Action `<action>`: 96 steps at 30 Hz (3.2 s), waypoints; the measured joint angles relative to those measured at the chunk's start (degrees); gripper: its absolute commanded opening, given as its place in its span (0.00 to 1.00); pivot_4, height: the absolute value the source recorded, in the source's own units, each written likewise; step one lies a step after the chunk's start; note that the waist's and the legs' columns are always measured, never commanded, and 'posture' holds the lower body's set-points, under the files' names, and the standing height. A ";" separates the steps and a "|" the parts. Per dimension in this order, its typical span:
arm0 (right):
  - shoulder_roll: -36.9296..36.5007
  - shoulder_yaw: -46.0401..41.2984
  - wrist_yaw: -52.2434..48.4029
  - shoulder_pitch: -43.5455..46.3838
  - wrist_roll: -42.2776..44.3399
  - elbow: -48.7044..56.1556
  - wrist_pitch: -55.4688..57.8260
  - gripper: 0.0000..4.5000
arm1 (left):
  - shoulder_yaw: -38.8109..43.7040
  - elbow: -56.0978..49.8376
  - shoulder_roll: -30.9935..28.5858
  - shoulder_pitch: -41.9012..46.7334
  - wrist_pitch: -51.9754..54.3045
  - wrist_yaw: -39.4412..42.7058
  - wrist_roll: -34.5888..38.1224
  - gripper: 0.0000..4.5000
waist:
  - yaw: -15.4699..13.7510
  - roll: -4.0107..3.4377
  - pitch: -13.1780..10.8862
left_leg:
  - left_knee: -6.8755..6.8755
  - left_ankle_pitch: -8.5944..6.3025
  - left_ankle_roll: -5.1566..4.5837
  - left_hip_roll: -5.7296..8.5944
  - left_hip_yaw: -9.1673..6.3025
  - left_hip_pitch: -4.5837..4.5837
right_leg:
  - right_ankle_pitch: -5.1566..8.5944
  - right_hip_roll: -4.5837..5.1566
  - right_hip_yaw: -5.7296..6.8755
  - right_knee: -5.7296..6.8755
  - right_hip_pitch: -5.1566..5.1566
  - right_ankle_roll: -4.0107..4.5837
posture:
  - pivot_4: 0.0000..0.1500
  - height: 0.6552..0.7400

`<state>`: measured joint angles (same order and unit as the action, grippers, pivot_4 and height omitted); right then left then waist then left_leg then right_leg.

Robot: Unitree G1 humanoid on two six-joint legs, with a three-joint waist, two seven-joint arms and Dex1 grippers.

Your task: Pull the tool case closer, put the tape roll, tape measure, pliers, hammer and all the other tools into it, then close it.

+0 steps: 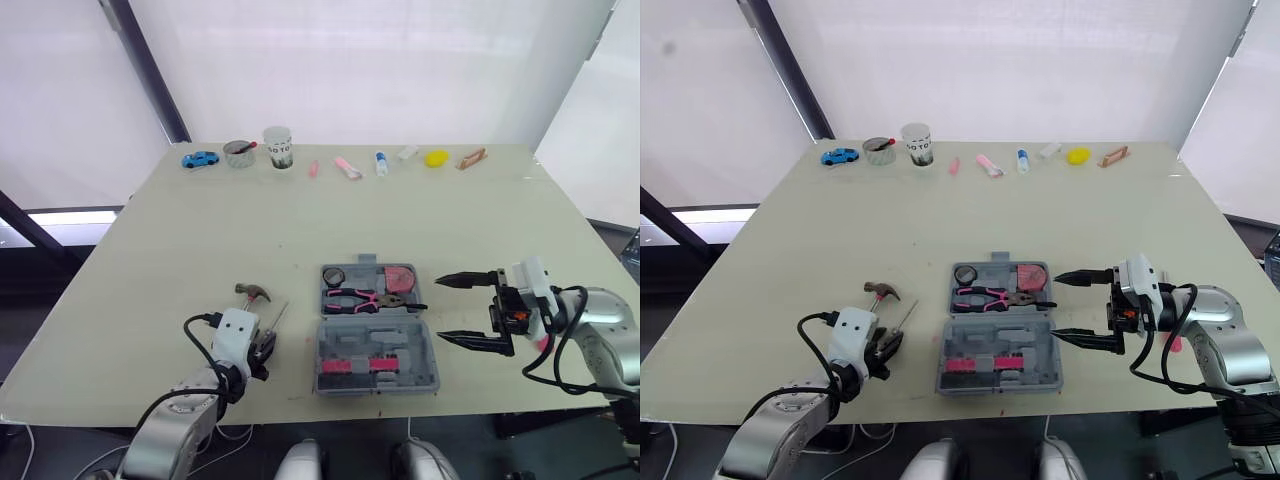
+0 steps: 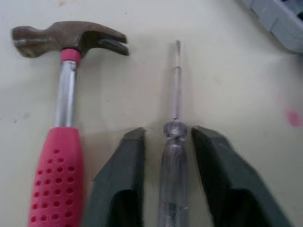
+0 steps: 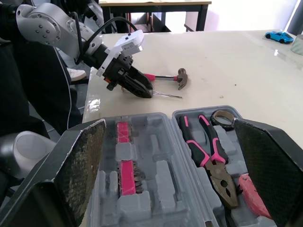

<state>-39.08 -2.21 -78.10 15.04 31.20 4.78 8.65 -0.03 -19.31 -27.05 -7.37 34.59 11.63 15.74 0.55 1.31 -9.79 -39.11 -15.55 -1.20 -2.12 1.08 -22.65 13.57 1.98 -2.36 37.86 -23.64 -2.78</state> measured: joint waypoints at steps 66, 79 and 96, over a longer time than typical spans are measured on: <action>-5.24 -15.05 12.44 -25.88 0.59 14.59 -0.68 1.00 | -38.79 23.16 -4.45 53.24 9.56 53.99 -14.64 0.02 | 0.03 -0.04 -0.15 | -0.07 0.01 -0.02 0.00 0.09 -0.15 | 0.03 -0.28 0.01 -0.03 -0.05 -0.03 | 1.00 1.00; -5.00 -14.91 13.39 -25.89 0.26 14.75 -1.31 1.00 | -38.98 23.46 -2.79 52.45 7.74 55.77 -16.28 0.82 | -0.26 -0.05 -0.14 | -0.11 0.01 -0.03 0.01 0.09 -0.13 | 0.02 -0.27 0.00 0.02 -0.03 -0.04 | 1.00 1.00; -3.95 -13.72 13.57 -25.54 -0.35 15.00 -1.45 1.00 | -21.85 23.34 -4.78 43.53 -4.54 52.88 -9.79 0.53 | 0.00 -0.06 -0.14 | -0.14 0.01 -0.03 0.01 0.07 -0.14 | 0.02 -0.26 0.01 0.04 -0.03 -0.02 | 1.00 1.00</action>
<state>-43.03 -15.93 -64.53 -10.50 30.86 19.79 7.20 -21.88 4.03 -31.83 36.16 30.05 64.50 5.95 0.55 1.25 -9.93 -39.24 -15.53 -1.23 -2.12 1.15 -22.80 13.59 1.73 -2.35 37.90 -23.67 -2.80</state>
